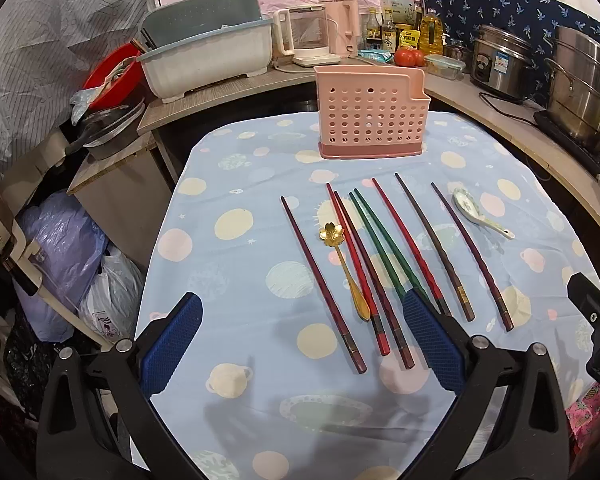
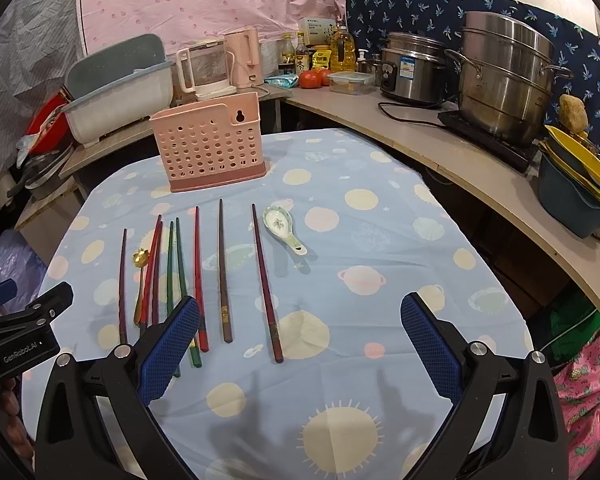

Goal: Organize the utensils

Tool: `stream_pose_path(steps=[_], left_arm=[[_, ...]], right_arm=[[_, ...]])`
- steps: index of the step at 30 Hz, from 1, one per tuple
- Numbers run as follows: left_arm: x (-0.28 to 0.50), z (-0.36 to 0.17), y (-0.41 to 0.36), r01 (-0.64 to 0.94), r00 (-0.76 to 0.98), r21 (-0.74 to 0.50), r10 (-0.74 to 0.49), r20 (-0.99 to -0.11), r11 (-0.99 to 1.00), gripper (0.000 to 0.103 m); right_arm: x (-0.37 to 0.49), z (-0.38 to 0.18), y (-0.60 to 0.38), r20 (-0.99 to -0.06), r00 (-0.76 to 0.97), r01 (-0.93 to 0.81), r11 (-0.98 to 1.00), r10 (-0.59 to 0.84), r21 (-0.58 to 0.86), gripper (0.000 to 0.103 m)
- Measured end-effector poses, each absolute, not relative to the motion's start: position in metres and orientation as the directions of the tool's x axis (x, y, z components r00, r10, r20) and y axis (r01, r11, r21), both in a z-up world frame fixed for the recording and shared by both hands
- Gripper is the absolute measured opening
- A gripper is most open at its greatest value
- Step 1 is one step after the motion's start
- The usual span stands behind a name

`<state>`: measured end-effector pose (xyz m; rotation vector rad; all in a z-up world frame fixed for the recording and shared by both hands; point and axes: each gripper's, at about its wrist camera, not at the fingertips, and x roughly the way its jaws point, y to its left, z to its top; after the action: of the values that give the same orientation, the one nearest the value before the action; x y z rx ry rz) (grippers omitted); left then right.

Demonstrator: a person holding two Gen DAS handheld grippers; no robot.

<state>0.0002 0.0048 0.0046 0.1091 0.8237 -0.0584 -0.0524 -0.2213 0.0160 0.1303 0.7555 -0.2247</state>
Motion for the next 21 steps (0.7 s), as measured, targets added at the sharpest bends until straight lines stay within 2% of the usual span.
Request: stream_pose_path(steps=[21], left_arm=[[0.0026, -0.0030, 0.0021, 0.086, 0.665, 0.072, -0.004, -0.747, 0.994, 0.096]], right_arm=[[-0.0492, 0.0146, -0.2201, -0.696, 0.701, 0.253, 0.967, -0.159, 0.034, 0.096]])
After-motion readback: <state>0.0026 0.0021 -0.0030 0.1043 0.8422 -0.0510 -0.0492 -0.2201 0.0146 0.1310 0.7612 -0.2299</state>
